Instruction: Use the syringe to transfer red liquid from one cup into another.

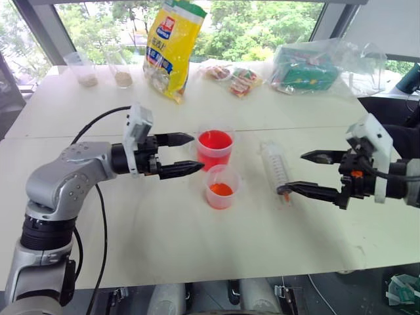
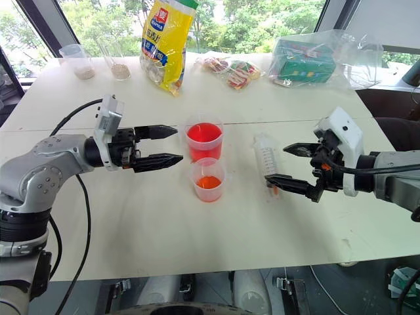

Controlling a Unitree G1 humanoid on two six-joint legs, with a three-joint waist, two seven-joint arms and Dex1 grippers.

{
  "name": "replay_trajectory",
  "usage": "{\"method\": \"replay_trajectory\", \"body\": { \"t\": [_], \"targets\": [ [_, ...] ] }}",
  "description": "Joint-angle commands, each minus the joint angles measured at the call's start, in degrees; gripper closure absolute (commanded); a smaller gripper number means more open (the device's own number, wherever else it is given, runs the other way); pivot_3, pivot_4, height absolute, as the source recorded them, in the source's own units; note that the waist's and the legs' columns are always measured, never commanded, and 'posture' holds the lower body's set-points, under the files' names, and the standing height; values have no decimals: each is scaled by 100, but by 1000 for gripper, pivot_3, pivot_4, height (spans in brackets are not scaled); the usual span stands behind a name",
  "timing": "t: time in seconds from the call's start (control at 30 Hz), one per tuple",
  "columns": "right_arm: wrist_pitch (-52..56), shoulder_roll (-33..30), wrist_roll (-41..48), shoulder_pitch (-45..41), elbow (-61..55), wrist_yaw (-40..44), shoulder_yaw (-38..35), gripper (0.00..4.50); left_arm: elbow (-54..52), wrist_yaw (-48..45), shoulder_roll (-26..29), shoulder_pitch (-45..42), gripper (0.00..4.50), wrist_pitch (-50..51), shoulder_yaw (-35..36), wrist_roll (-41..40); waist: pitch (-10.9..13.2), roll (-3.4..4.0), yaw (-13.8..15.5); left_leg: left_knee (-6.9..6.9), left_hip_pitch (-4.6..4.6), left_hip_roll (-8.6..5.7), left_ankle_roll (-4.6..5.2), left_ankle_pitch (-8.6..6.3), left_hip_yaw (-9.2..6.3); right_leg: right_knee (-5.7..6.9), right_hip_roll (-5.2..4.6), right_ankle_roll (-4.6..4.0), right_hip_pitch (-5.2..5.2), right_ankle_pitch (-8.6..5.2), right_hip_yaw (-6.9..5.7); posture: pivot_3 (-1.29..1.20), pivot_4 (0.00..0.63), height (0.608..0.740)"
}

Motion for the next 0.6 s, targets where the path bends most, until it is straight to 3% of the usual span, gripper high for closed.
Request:
{"method": "replay_trajectory", "body": {
  "t": [0.03, 0.3, 0.6],
  "targets": [
    [-185, -123, -146, -92, 179, 59, 20, 19, -181, 42, -1, 44, 0, -155, 89, 21, 0, 0, 0, 0, 0, 0, 0, 0, 0, 0, 0, 0, 0, 0, 0, 0, 150, 740],
    [-271, -158, -521, -319, 579, 3, 478, 19, -262, 106, -81, 68, 0, -234, 32, 52, 0, 0, 2, 0, 0, 0, 0, 0, 0, 0, 0, 0, 0, 0, 0, 0, 150, 740],
    [743, 219, -707, -1403, 1264, -876, 1272, 19, -96, 114, -356, -29, 0, -316, -71, 101, 0, 0, -18, 1, 1, 0, 0, 0, 1, 1, 0, -1, 0, 0, 1, 0, 150, 740]
  ]
}}
